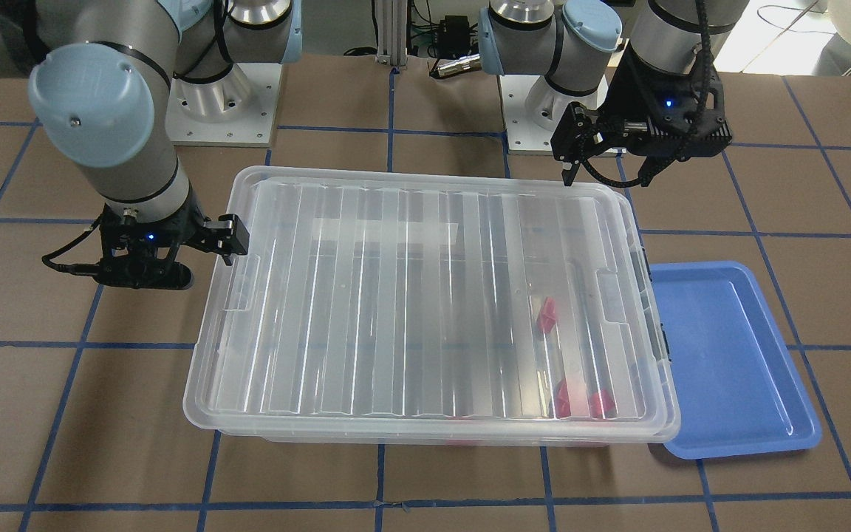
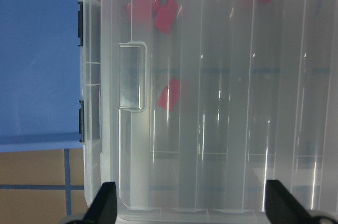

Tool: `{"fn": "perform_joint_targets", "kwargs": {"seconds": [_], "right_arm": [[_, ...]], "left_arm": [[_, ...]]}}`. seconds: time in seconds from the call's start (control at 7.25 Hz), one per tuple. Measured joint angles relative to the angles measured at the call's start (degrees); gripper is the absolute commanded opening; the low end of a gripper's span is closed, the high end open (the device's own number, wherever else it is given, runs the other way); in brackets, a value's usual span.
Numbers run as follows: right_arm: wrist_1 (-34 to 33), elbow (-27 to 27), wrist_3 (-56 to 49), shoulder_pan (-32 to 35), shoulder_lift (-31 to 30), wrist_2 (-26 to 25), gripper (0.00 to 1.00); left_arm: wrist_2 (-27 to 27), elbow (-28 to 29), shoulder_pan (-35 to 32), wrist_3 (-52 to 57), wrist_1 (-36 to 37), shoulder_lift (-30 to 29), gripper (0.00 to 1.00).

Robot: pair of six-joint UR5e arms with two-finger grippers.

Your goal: Place red block in blue tray from box

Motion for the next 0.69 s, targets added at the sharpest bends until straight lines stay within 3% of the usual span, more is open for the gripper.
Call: {"fn": "perform_joint_targets", "kwargs": {"seconds": [0.69], "right_arm": [[-3.12,2.93,-0.99,-1.98,1.89,-0.68,1.00]], "left_arm": [[-0.09,0.09,0.01,0.15,0.03,-0.04,1.00]]}}
